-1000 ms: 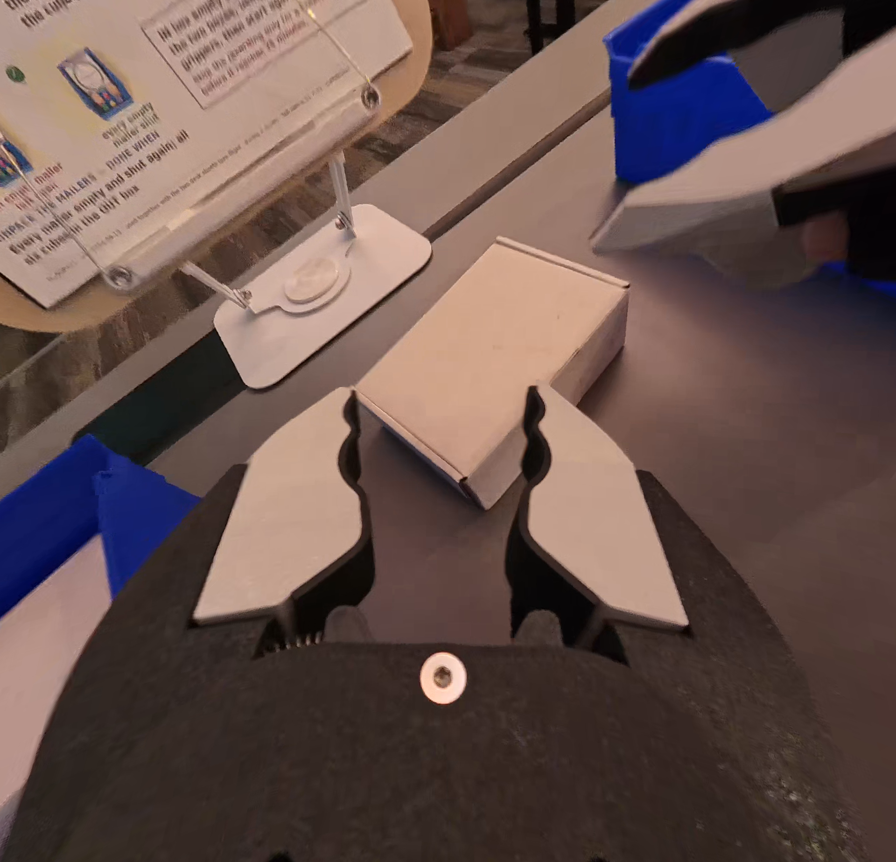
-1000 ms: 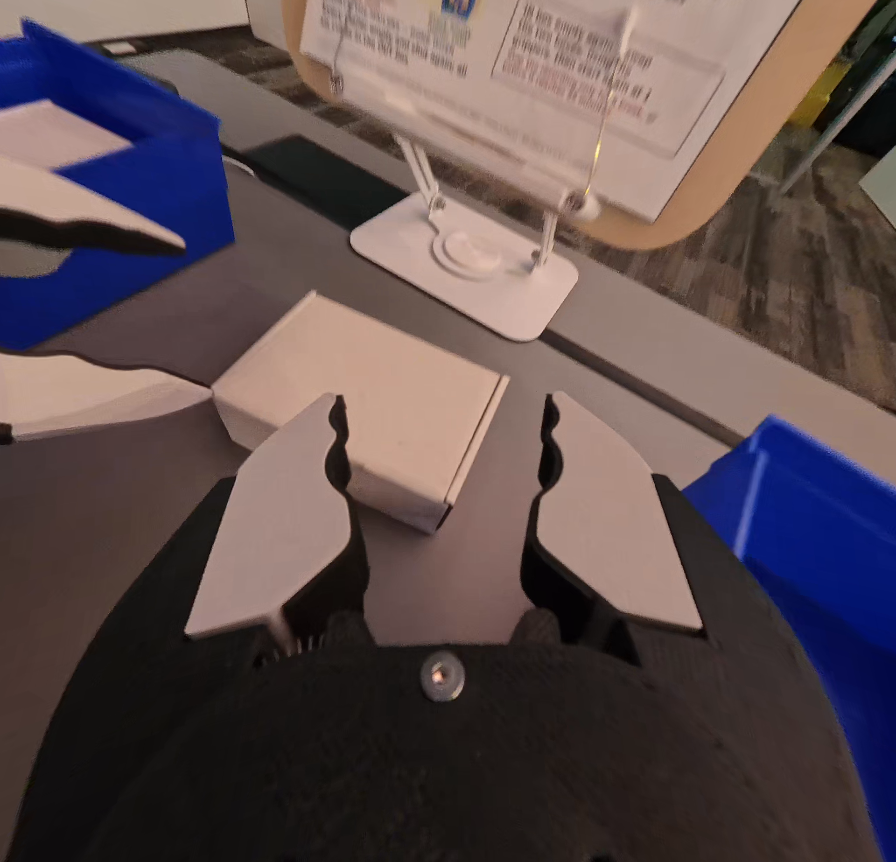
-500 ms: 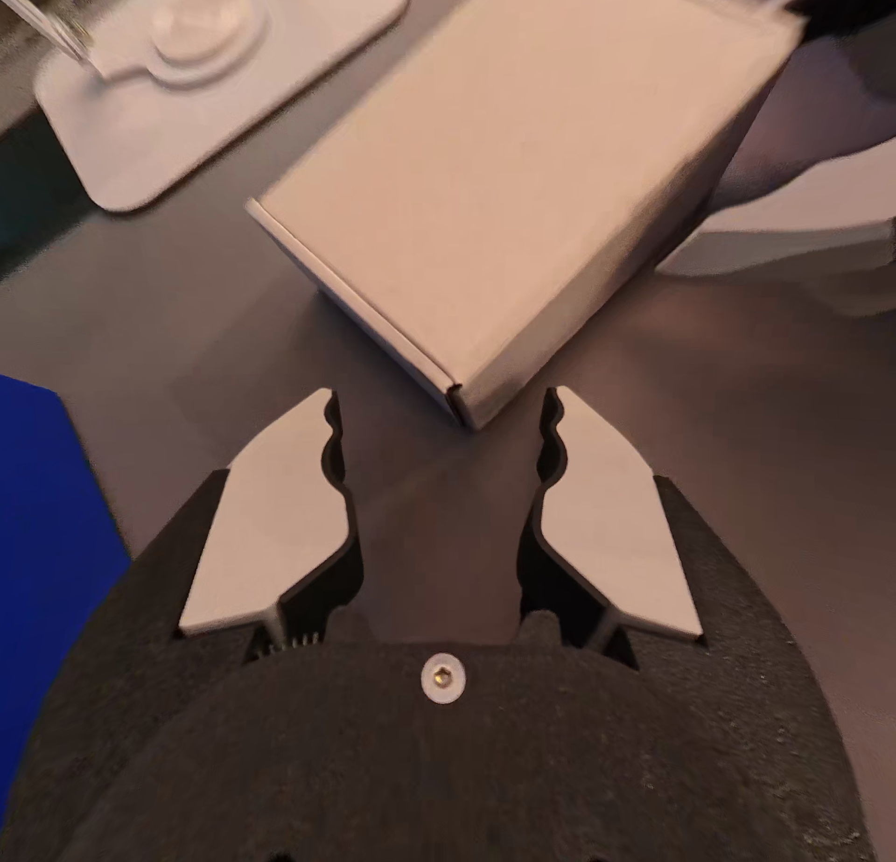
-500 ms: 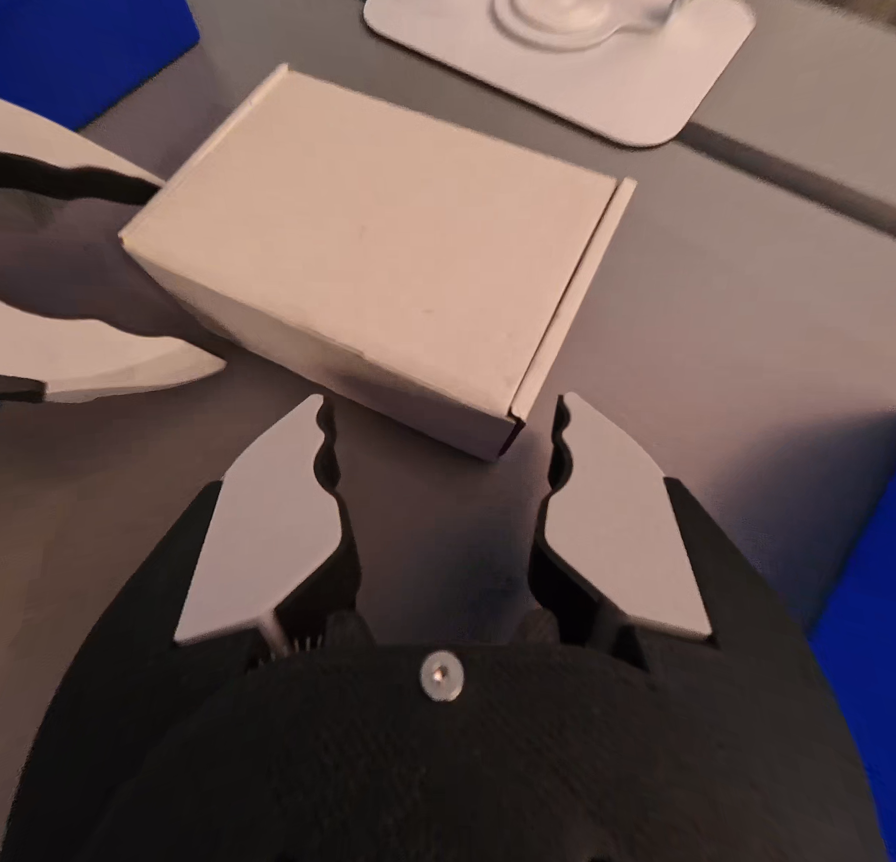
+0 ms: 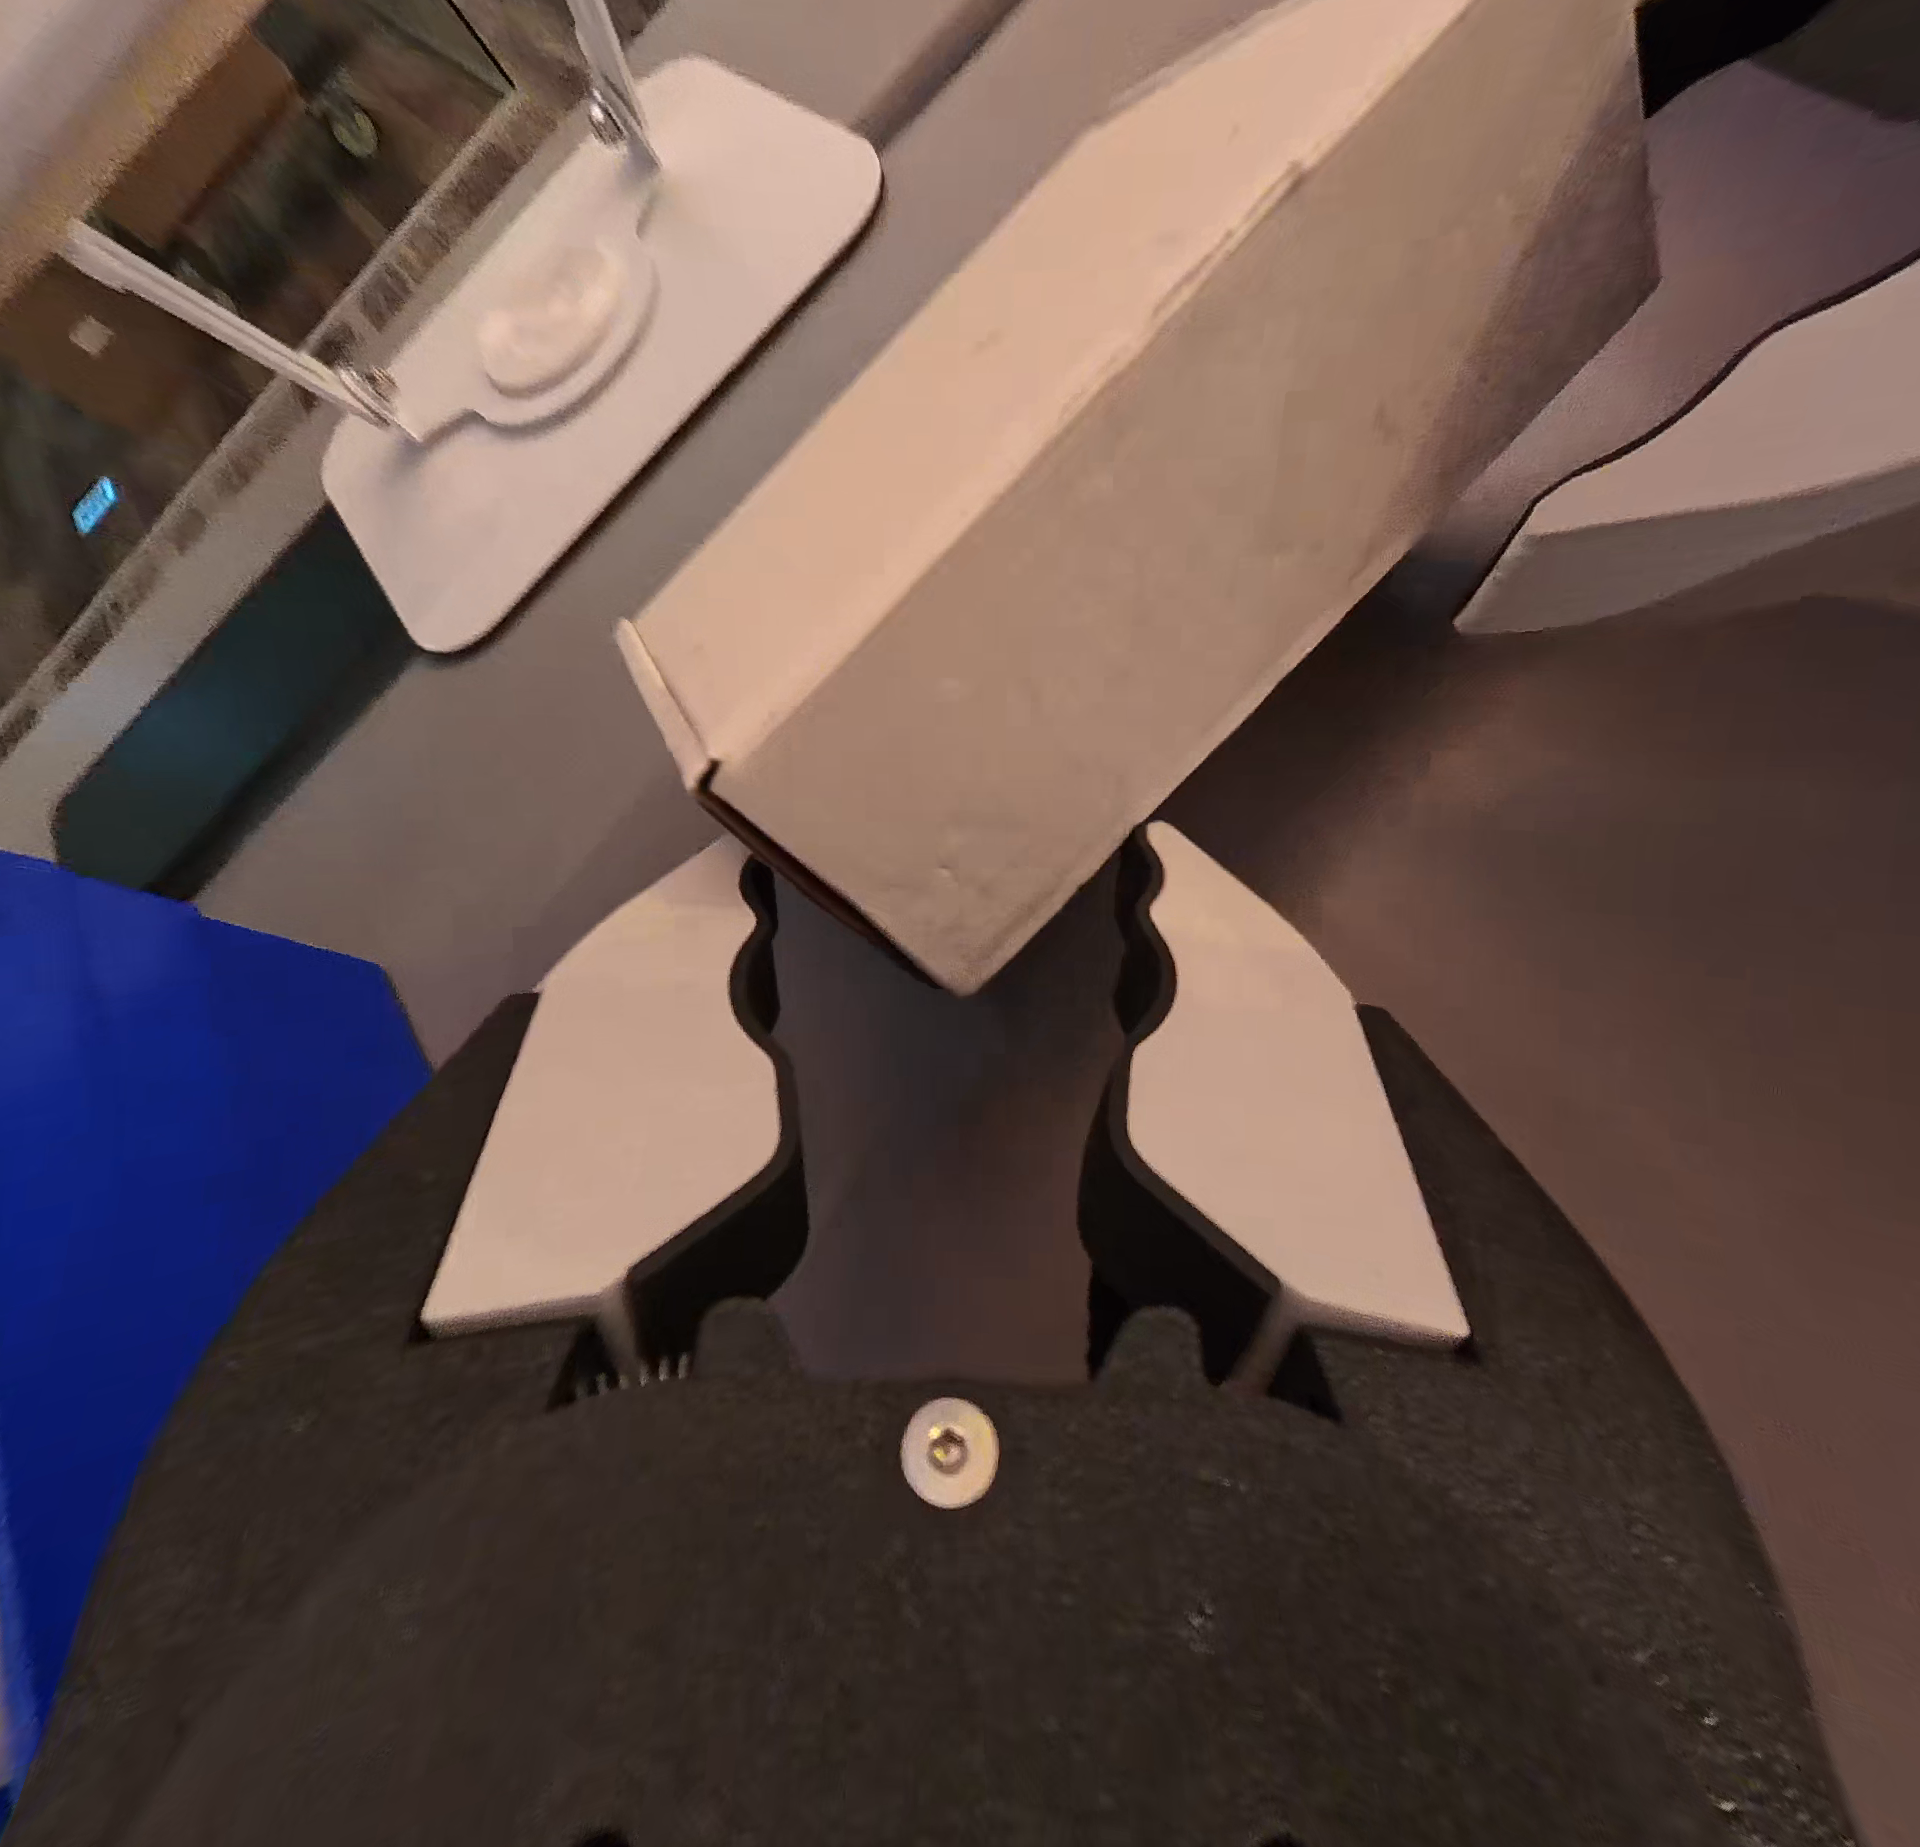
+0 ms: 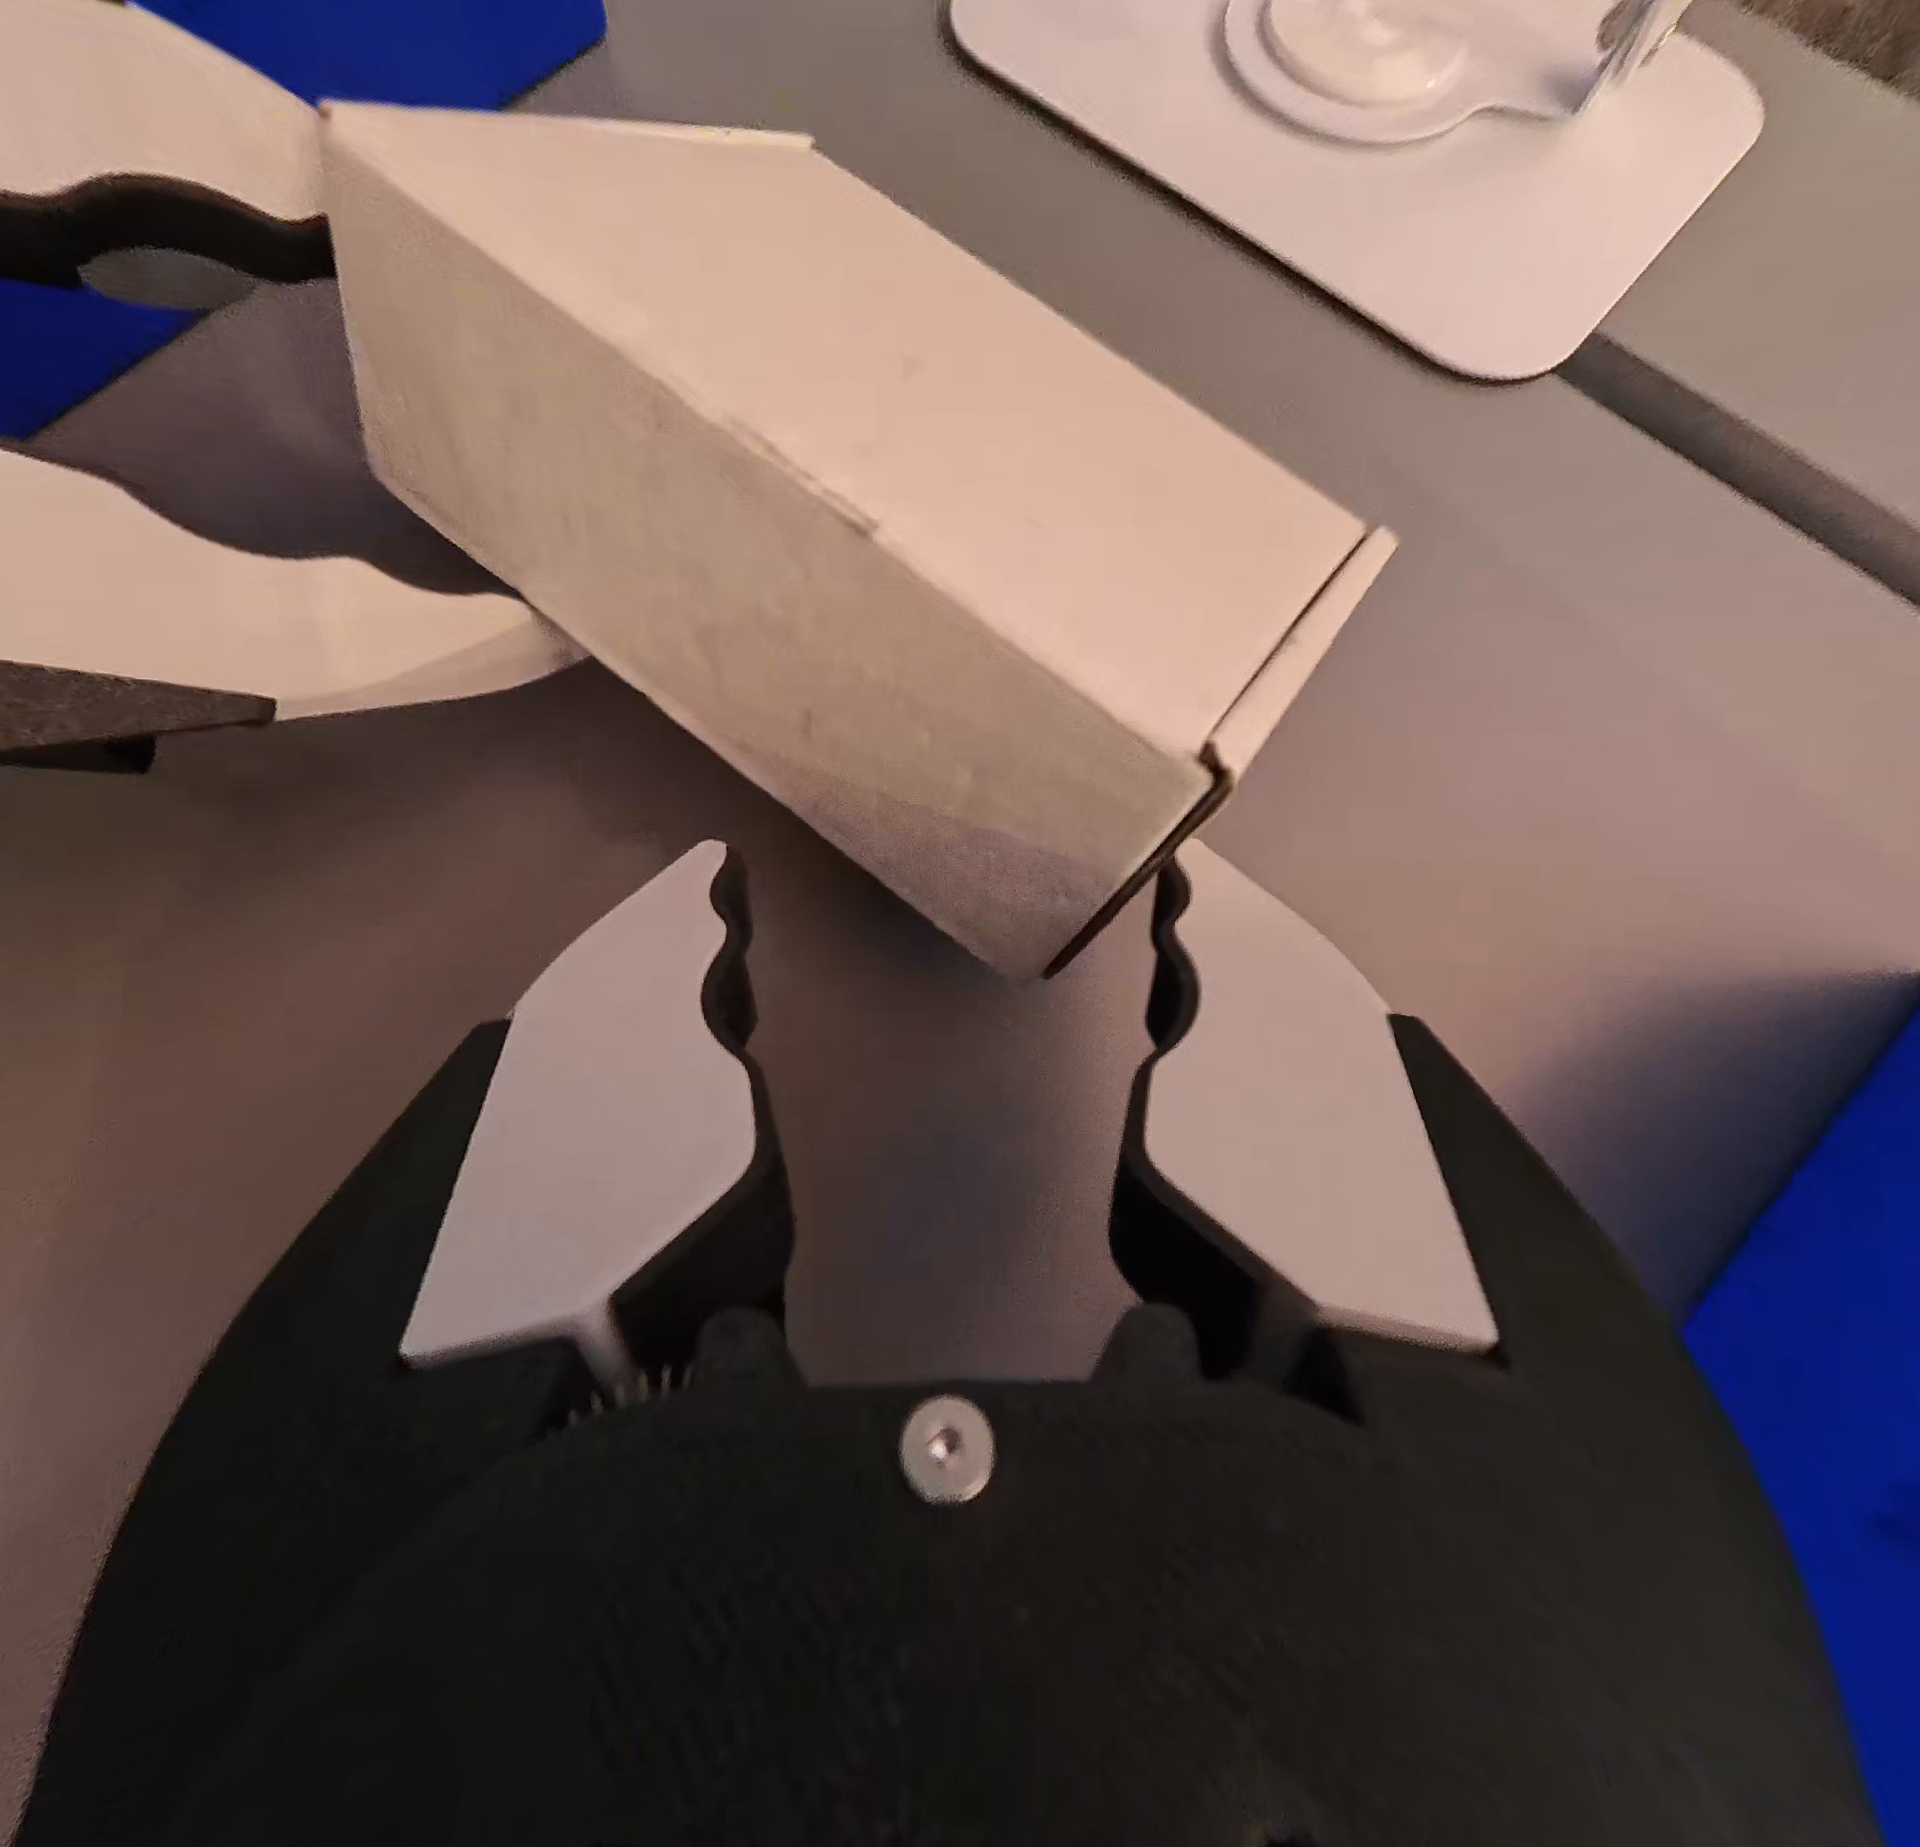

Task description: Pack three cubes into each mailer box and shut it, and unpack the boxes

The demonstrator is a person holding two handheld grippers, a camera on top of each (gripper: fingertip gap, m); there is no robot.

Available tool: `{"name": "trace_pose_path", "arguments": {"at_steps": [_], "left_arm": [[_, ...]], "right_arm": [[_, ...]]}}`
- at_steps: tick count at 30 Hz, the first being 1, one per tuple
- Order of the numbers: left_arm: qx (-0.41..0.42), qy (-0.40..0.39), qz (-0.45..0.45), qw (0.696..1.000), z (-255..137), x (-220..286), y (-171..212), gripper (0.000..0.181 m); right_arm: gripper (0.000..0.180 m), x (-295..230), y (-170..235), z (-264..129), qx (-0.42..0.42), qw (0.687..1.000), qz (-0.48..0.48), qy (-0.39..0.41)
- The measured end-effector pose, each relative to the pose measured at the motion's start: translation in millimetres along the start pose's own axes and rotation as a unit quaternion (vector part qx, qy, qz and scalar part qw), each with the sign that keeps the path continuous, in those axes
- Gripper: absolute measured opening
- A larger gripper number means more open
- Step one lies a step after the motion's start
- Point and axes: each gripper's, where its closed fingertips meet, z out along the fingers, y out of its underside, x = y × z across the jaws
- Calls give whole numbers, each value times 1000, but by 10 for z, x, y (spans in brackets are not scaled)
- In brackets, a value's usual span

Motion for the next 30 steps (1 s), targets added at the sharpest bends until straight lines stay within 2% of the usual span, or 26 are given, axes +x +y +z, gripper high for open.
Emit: {"name": "trace_pose_path", "arguments": {"at_steps": [12,16,17,20,27,30], "left_arm": [[9,25,-5,1000,-178,76,-93,57],[20,34,-6,999,-198,70,-138,54],[23,39,-10,999,-213,72,-154,53],[33,44,-13,998,-241,60,-179,32],[40,39,-16,998,-177,22,-176,28],[41,29,-16,999,-135,-14,-183,25]], "right_arm": [[74,43,-9,-228,-41,991,-89,95],[72,86,2,-215,-42,990,-91,101],[71,107,10,-211,-43,989,-94,104],[72,194,-14,-224,-36,985,-108,127],[73,239,-48,-211,-27,984,-121,125],[88,362,-226,-310,-28,978,-129,160]]}}
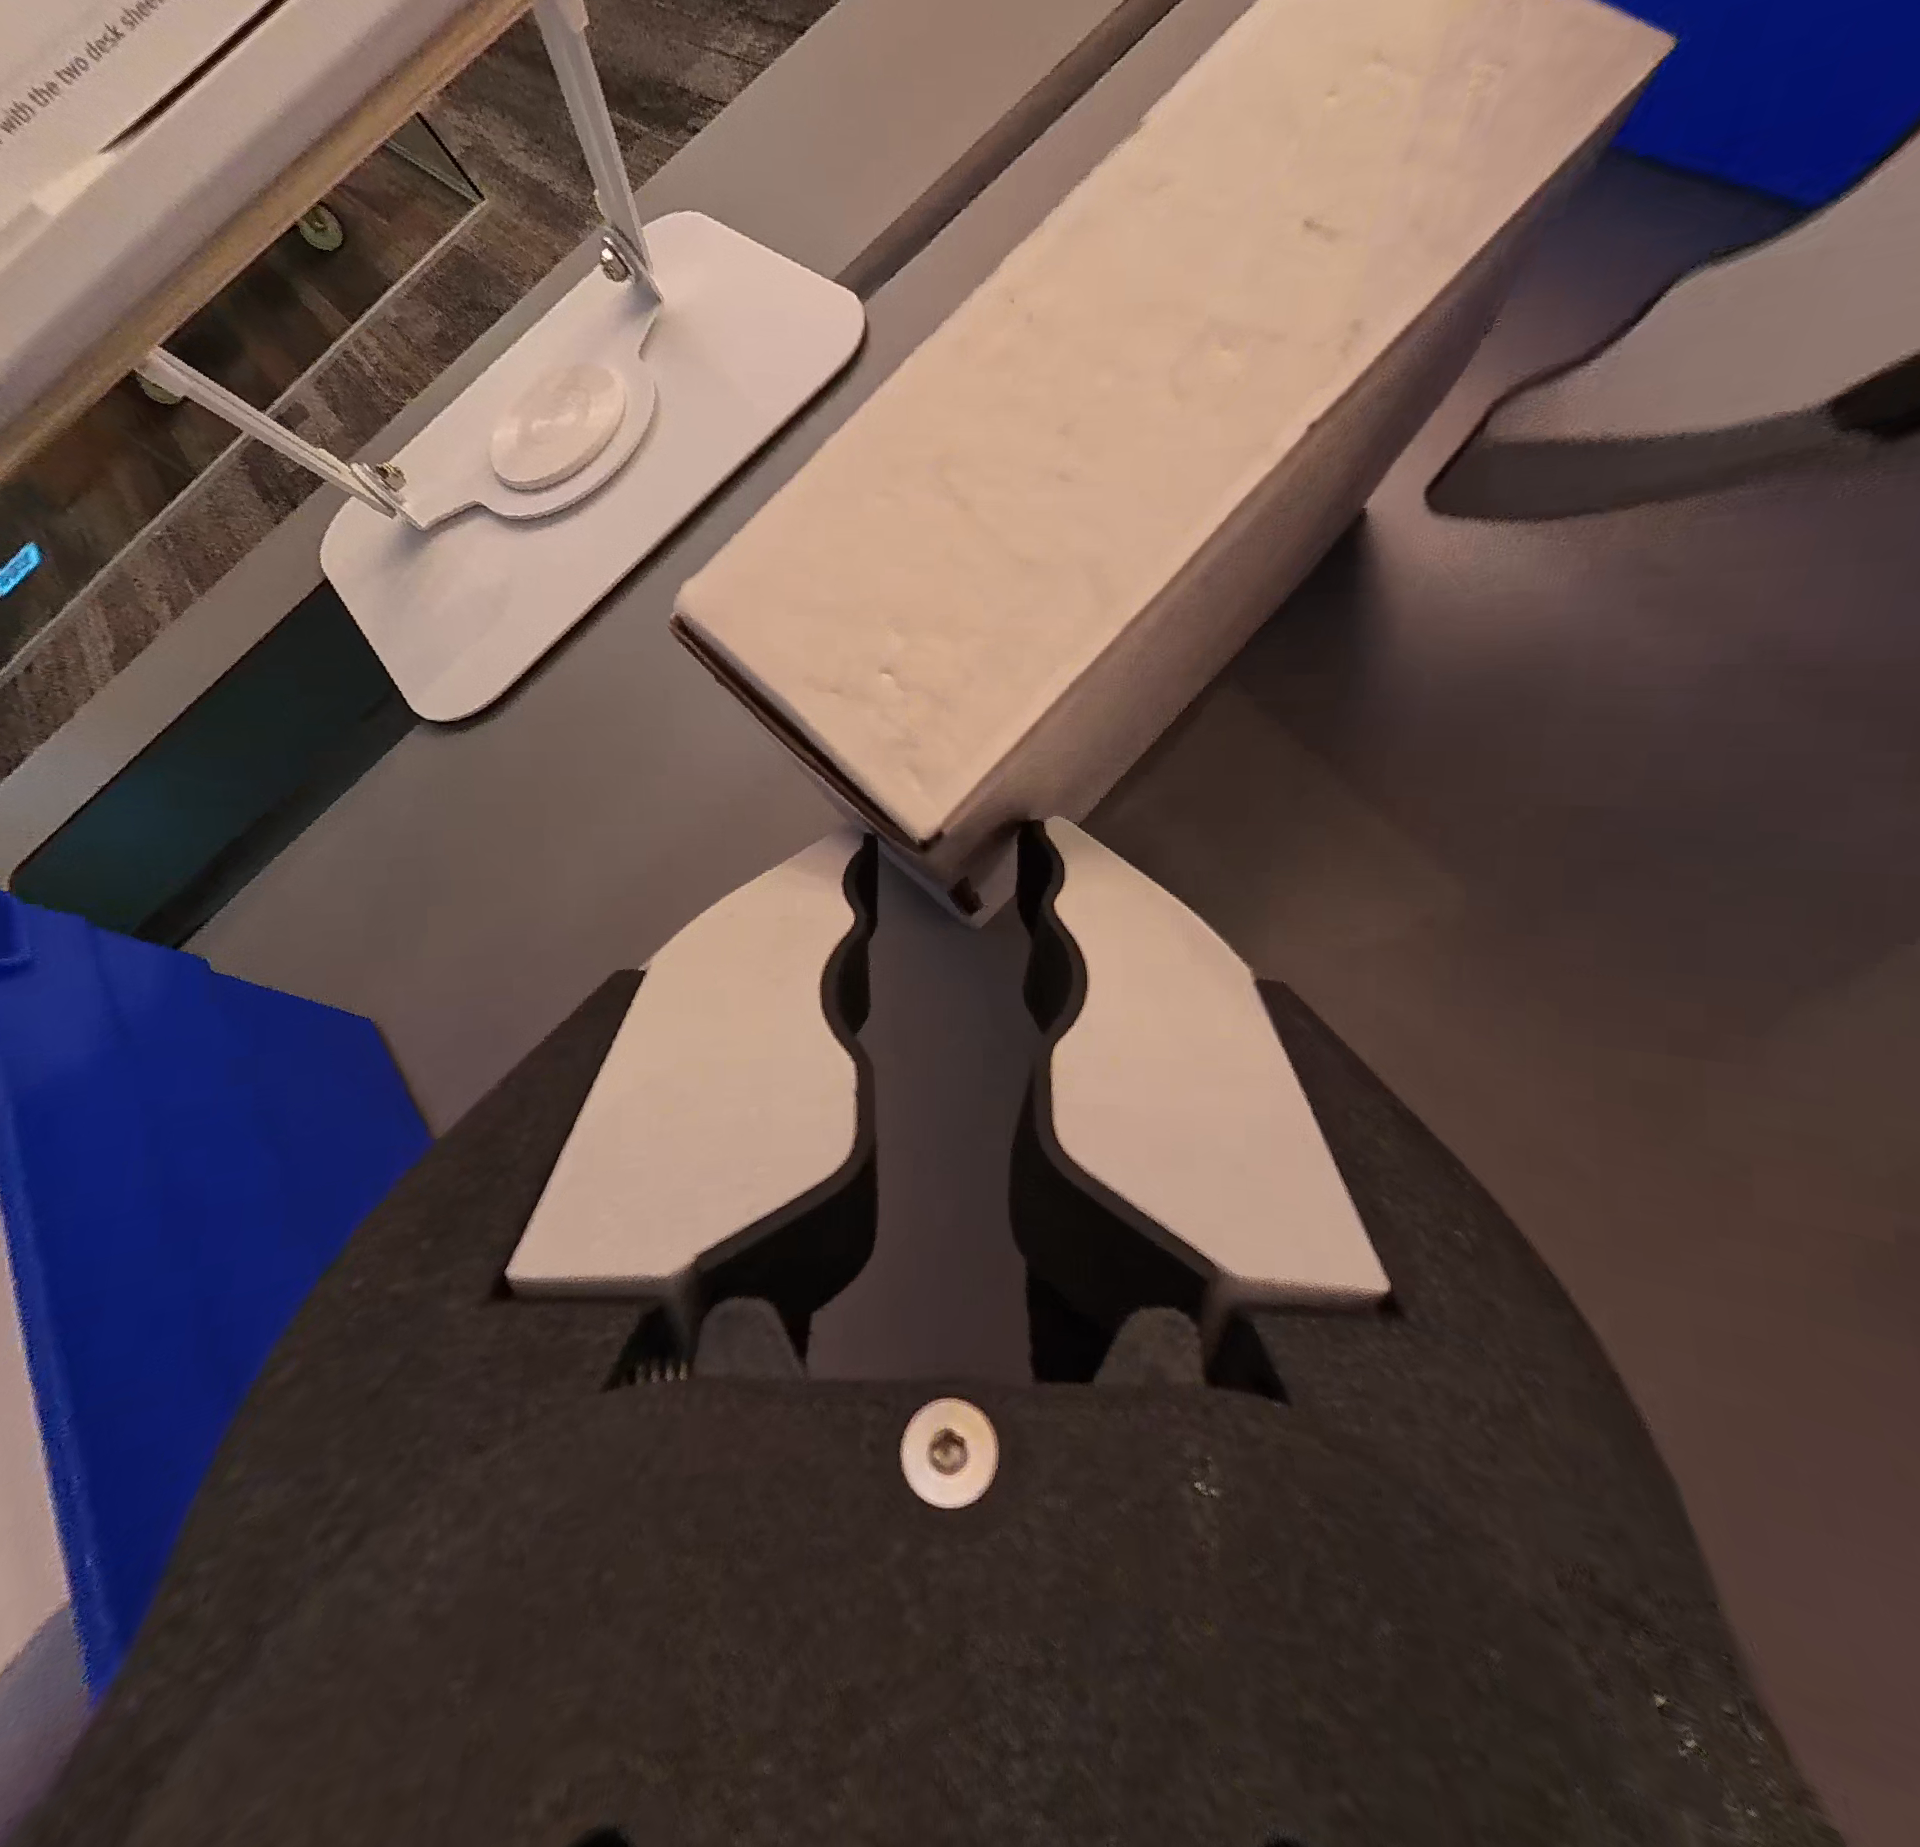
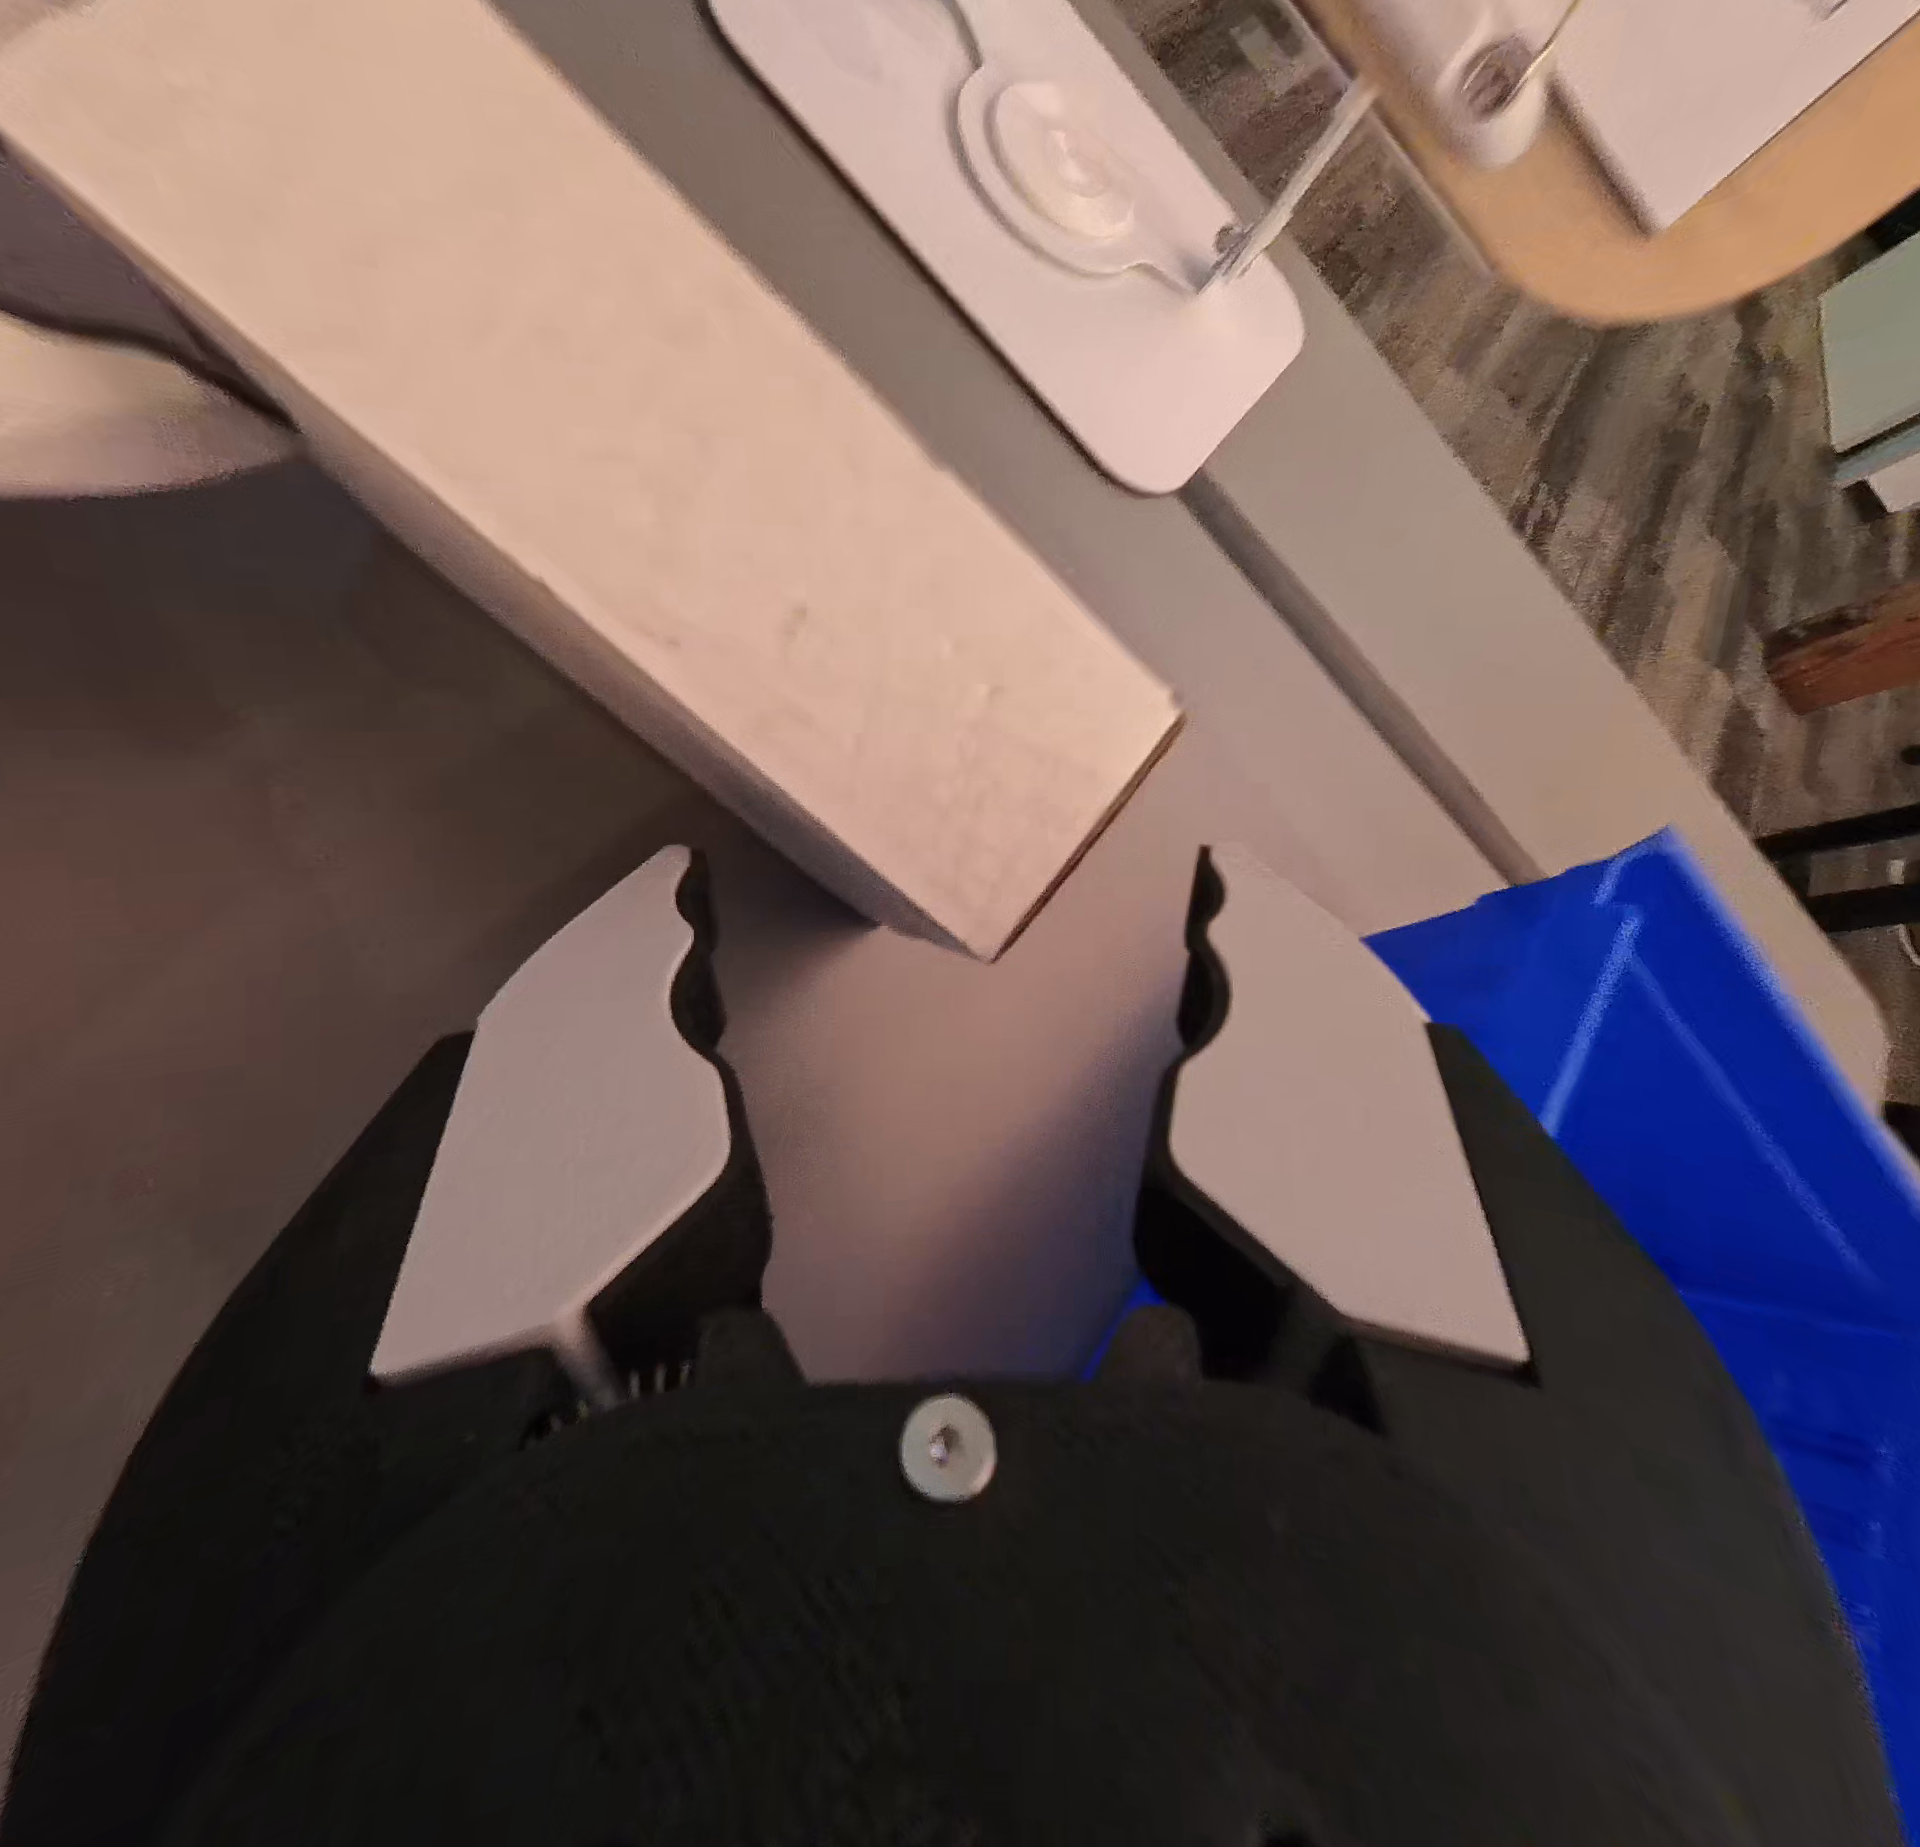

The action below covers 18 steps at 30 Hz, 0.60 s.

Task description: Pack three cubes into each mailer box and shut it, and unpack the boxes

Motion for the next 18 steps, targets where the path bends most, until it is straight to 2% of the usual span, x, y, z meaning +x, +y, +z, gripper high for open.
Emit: {"name": "trace_pose_path", "arguments": {"at_steps": [2,5,7,11,12,13,16,18], "left_arm": [[-3,-7,5,1000,44,-18,-6,24],[-1,0,-5,1000,94,-7,-45,22],[10,10,-20,1000,89,-13,-74,21],[36,33,-70,996,63,-54,-77,23],[43,44,-85,994,69,-53,-83,26],[49,58,-99,992,78,-42,-90,33],[53,90,-128,986,109,-3,-84,67],[53,104,-132,984,111,60,-63,79]], "right_arm": [[95,-27,-329,-71,28,999,-39,-26],[96,-264,-734,-6,90,975,-176,-99],[97,-389,-696,146,61,958,-233,-158],[95,-377,-620,390,4,949,-231,-214],[91,-379,-572,433,-18,946,-232,-227],[80,-388,-507,459,-42,940,-240,-238],[73,-397,-444,384,-77,935,-239,-250],[69,-461,-362,234,-87,930,-229,-273]]}}
